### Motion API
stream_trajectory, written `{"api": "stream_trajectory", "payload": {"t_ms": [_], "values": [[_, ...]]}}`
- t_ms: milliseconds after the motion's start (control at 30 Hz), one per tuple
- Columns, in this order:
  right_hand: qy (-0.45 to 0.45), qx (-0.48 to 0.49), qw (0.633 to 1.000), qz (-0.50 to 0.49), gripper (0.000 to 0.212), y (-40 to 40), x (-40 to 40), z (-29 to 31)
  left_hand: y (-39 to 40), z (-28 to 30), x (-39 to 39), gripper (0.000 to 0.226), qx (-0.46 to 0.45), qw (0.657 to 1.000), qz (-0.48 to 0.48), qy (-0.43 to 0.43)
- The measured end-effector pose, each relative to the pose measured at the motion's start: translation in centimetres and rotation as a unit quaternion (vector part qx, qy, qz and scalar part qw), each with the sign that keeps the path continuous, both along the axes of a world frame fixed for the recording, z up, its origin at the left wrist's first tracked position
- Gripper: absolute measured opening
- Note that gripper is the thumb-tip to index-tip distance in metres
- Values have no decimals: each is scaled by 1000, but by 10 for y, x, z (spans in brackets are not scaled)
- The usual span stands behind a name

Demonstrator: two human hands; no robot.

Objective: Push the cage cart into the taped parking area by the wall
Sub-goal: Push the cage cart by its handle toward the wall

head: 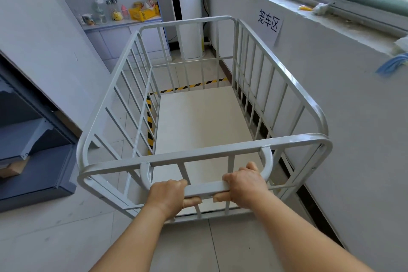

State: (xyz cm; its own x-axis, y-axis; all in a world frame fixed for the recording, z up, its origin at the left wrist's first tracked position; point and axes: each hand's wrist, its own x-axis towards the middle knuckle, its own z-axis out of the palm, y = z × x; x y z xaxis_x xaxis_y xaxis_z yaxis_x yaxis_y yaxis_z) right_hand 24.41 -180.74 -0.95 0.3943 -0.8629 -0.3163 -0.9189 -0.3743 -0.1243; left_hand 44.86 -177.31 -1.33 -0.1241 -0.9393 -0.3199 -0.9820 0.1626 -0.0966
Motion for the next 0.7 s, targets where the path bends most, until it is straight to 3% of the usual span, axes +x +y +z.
{"api": "stream_trajectory", "payload": {"t_ms": [700], "values": [[-3,-28,999,16,53,-112,29,-3,-114,2,29,49,8,1000,22,-8]]}}
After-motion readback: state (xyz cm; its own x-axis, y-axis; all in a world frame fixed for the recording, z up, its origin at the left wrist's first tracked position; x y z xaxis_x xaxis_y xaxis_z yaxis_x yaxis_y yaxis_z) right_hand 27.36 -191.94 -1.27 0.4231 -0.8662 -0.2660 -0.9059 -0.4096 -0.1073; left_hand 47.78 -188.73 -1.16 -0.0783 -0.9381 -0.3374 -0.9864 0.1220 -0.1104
